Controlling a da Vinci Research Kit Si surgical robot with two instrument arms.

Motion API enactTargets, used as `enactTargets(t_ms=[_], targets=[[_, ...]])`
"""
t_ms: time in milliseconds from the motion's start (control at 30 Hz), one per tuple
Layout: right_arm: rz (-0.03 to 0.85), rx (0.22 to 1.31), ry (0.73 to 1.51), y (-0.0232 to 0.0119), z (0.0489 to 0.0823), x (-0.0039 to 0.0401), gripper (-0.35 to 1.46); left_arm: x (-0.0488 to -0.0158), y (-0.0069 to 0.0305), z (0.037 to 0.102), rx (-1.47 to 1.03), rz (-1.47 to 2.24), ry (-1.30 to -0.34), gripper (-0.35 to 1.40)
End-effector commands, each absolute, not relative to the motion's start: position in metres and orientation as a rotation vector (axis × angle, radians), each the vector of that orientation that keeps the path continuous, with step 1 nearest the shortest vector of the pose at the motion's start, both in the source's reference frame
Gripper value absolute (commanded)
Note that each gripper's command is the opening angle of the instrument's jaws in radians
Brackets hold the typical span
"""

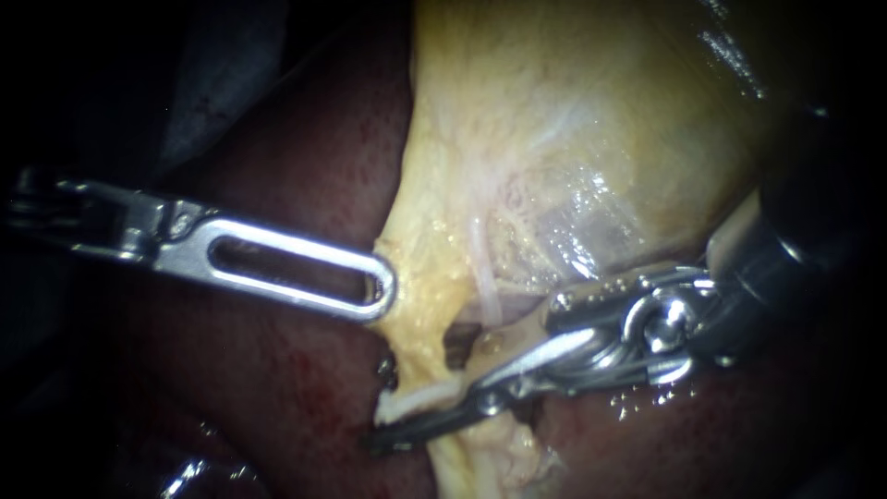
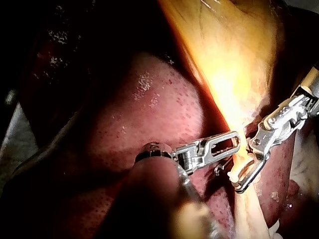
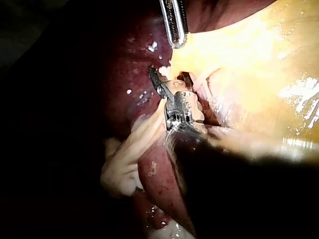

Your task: Going back second clip left tube

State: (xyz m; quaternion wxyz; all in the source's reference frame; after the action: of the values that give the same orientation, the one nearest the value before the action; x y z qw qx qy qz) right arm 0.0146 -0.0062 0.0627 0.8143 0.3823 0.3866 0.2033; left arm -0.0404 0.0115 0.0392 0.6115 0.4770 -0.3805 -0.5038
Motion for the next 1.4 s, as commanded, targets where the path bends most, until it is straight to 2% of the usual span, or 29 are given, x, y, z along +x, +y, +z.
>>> enactTargets(t_ms=[33,233,433,767,967,1400], targets=[[0.433,0.815,0.823,-0.0064,0.0628,0.0148,0.50,-0.0404,0.0115,0.0392,1.101,-1.163,-0.878,-0.35],[0.397,0.798,0.836,-0.0069,0.0630,0.0150,0.48,-0.0404,0.0115,0.0392,1.101,-1.163,-0.878,-0.35],[0.397,0.801,0.837,-0.0066,0.0628,0.0145,0.48,-0.0404,0.0115,0.0392,1.101,-1.163,-0.878,-0.35],[0.414,0.782,0.854,-0.0037,0.0604,0.0120,0.48,-0.0404,0.0115,0.0391,1.101,-1.163,-0.878,-0.35],[0.436,0.767,0.863,-0.0020,0.0587,0.0091,0.48,-0.0403,0.0115,0.0391,1.101,-1.163,-0.878,-0.35],[0.489,0.722,0.917,0.0028,0.0538,-0.0002,0.47,-0.0403,0.0115,0.0391,1.101,-1.162,-0.878,-0.35]])
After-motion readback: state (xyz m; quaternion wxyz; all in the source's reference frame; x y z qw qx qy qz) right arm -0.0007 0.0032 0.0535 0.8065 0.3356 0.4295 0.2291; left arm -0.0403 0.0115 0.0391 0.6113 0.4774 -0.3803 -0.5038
